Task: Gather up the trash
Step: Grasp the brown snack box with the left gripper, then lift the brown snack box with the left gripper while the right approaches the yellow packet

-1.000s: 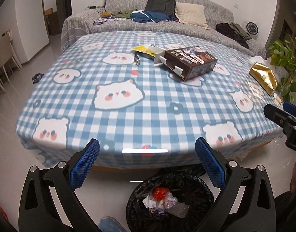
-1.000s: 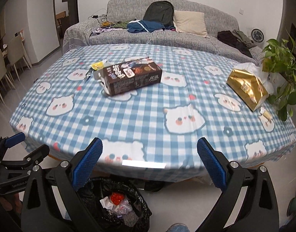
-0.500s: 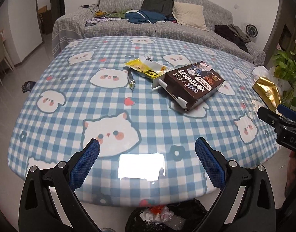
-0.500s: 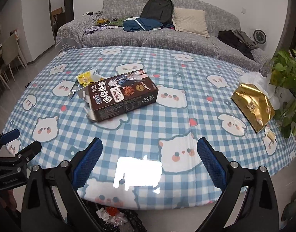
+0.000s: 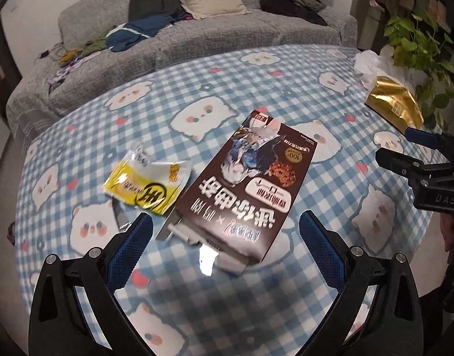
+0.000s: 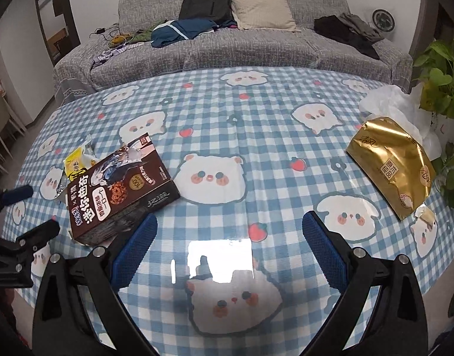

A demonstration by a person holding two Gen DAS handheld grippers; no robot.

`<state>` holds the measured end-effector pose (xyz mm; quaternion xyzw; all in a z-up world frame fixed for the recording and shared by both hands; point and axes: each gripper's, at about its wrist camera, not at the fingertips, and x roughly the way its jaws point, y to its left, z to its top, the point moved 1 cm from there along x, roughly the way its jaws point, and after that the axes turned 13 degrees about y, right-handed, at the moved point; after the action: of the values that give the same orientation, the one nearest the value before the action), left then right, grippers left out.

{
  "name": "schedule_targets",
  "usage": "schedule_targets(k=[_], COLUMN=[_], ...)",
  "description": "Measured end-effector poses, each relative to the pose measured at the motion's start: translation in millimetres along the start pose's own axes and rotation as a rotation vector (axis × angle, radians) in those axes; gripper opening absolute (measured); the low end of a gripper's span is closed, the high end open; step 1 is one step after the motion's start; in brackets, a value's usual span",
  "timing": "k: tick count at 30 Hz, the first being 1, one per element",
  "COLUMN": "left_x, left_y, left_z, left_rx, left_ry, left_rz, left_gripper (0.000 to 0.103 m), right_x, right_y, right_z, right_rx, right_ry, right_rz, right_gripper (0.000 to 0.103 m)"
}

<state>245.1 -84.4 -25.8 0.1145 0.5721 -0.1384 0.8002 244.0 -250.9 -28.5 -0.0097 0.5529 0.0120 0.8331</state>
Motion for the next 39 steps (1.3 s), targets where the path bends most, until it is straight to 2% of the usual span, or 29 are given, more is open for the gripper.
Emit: schedule_targets(k=[6,12,18,32,39], left_x=[28.0,40.9,57.9,66.0,79.5], left_y=[-21.1,-28.5,-31.3,-30.1,-29.6], left_z=[36.6,46.2,48.8,61.5,64.5], left_rx=[0.14,0.216,0.233,0.231,0.228], left_ry=[0.066,0.098,0.129,0.109,0.14], left_rz=[0.025,0.03,0.023,0.019,-0.014], left_gripper=[0.097,0.097,0.097,0.098,0.098], right_x=[5.0,6.2,15.8,33.5,39.4], right_y=[-12.1,-14.3,-13.5,-8.8,-8.7], right_z=[3.6,-2.0,-3.0,-0.7,-3.2], right_rx=[0.01,0.004,0.002,-0.015,-0.032], right_ry=[0.008,0.005,0.014,0.035,0.047], right_rz=[0.01,0.011,0.014,0.023,0.011], right_gripper=[0.094,0.094,0.094,0.094,0.094])
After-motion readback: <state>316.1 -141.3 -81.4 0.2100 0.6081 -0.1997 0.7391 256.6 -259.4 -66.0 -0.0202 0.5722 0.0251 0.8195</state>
